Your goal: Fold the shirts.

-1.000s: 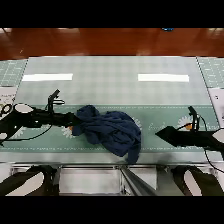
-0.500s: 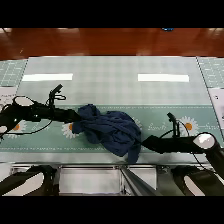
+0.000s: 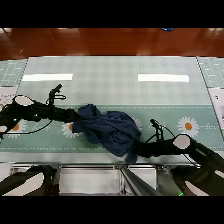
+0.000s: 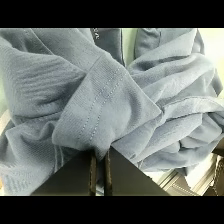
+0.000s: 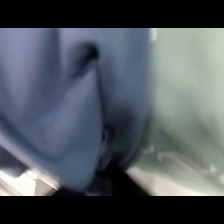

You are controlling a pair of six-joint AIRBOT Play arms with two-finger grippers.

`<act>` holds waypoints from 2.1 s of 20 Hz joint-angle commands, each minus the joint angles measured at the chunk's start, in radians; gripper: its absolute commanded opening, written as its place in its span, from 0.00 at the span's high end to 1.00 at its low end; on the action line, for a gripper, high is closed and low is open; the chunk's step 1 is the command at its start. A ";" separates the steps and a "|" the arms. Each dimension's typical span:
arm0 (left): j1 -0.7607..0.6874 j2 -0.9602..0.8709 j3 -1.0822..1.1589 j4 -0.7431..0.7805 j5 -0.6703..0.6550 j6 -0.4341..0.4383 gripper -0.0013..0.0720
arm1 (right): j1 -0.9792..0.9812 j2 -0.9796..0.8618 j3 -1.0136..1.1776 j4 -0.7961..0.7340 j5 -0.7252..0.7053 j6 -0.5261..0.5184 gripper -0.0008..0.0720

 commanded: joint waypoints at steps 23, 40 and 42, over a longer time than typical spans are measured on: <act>0.437 0.432 1.232 -0.196 -0.166 -0.177 0.95 | -0.431 0.138 1.837 -0.725 0.677 -0.023 0.94; -0.013 0.575 0.747 0.284 -0.260 -0.375 0.95 | -0.431 0.275 1.327 -0.767 0.861 0.075 0.94; -0.014 0.500 0.576 0.283 -0.157 -0.360 0.95 | -0.431 0.235 1.163 -0.886 0.799 0.078 0.94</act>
